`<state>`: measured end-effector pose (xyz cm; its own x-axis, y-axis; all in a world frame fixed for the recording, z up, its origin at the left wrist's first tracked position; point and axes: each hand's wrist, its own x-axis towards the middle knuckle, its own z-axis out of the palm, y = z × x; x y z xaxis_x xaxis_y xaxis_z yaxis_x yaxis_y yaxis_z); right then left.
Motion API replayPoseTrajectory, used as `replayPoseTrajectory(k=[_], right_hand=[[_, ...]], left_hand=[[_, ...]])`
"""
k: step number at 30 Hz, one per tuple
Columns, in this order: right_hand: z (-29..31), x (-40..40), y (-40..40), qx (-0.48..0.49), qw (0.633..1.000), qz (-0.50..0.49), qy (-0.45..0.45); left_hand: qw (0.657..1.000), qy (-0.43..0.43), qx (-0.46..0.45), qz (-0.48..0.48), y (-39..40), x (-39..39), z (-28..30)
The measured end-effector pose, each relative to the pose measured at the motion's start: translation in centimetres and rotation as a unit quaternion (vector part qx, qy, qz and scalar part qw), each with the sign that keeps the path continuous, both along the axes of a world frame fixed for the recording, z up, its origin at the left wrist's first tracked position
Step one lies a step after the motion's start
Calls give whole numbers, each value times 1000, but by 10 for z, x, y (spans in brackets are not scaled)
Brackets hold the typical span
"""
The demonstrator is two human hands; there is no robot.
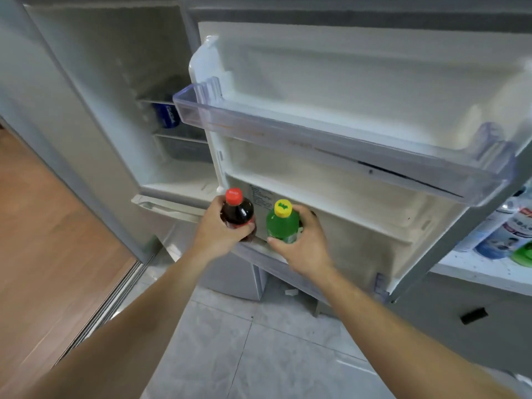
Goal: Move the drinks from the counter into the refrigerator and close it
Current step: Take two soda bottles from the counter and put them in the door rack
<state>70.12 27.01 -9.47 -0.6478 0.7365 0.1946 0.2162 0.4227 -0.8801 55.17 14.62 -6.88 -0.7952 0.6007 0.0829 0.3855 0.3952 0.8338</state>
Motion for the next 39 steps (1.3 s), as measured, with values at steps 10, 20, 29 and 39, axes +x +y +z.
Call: replayPoseTrajectory(k=[10, 20, 29, 39], right_hand=[[-20, -57, 7, -68, 973, -74, -206], [-25, -72, -15, -30, 938, -126, -323], [-19, -64, -19, -51, 952, -115, -280], [-8, 22, -45, -1, 976, -218, -13]], left_hand=[[959, 123, -193, -165, 26, -60, -26], [943, 163, -197, -213, 30, -78, -50], [965, 131, -61, -218, 10, -75, -50], [962, 133, 202, -128, -15, -10, -64]])
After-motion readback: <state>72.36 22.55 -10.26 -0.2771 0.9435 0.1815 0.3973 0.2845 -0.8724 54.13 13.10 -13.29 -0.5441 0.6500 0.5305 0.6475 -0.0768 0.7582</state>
